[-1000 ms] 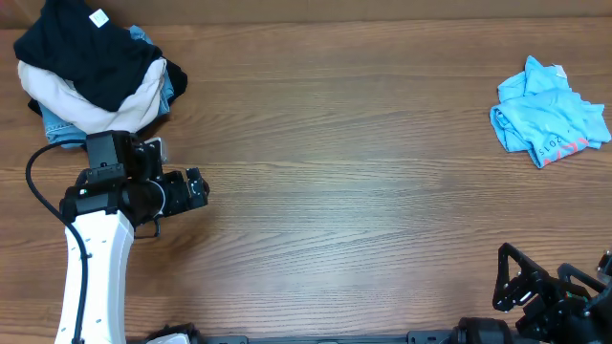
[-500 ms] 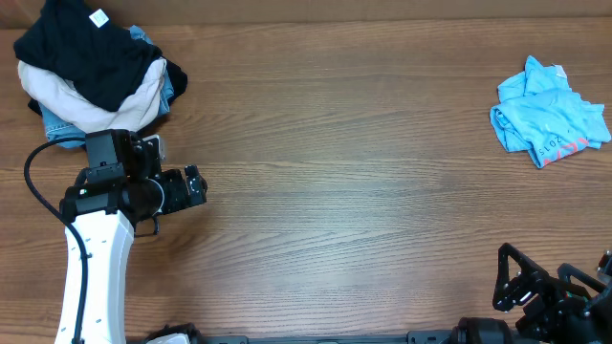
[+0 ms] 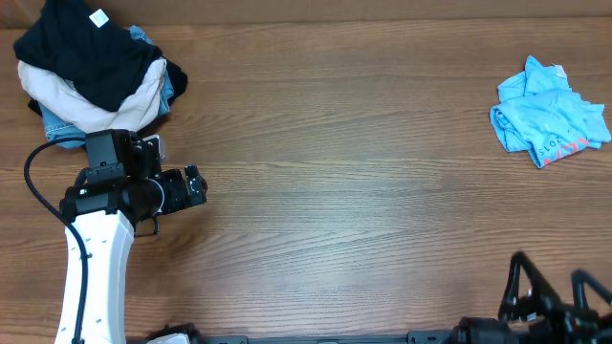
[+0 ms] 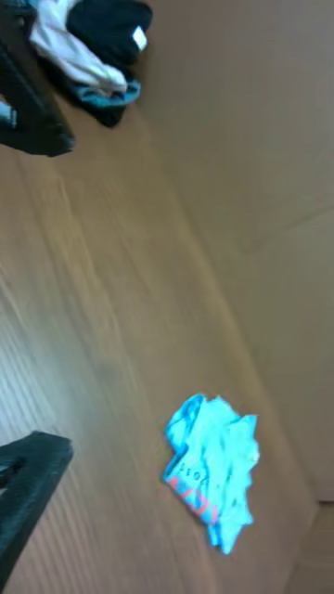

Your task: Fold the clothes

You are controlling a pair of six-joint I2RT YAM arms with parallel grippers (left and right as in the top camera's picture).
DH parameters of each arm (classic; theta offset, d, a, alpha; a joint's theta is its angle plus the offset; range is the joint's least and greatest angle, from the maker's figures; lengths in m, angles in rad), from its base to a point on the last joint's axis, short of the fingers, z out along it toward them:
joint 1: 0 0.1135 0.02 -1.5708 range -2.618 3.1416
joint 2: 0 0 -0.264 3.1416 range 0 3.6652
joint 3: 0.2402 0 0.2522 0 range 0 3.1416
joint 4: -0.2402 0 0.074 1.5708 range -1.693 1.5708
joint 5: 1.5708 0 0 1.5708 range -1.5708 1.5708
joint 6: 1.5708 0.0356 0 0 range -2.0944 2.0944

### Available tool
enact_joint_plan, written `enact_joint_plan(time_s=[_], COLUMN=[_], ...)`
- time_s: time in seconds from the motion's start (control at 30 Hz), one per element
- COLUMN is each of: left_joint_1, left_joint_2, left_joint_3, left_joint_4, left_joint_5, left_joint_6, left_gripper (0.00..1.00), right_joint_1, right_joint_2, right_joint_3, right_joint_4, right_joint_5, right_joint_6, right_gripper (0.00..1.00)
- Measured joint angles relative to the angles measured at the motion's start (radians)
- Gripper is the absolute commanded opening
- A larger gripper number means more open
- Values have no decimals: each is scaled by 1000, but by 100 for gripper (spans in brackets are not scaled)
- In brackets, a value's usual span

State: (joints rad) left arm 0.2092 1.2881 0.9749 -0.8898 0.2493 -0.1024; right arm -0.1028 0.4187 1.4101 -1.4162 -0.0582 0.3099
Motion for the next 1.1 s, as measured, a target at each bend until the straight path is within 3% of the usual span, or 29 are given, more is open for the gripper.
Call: enact_joint_plan(time_s=[0.3,0.43,0.6,0.83,0.97,1.1], left_joint_1=[0,0,0,0,0,0], left_joint_2=[0,0,0,0,0,0], left_joint_3=[-2,-2,-2,-2,-2,-2], left_joint_4=[1,1,0,1,1,1], left_joint_5=[0,0,0,0,0,0], left_joint_6=[0,0,0,0,0,0], left_gripper=[100,100,100,100,100,100], right_joint_1=[-8,51,61,90,90,92], right_joint_2=[-253,-361,-404,-404,-405,-405], right_joint_3=[-785,-1020,-1196,-1339,-1386,-1392], right_joint_4=[793,975,1231,1455,1557,1546], right_joint_5=[-80,-117,-121,-121,-117,-66], right_joint_6=[-55,-84,-93,-95,-98,-98], right_gripper=[100,100,100,100,100,100])
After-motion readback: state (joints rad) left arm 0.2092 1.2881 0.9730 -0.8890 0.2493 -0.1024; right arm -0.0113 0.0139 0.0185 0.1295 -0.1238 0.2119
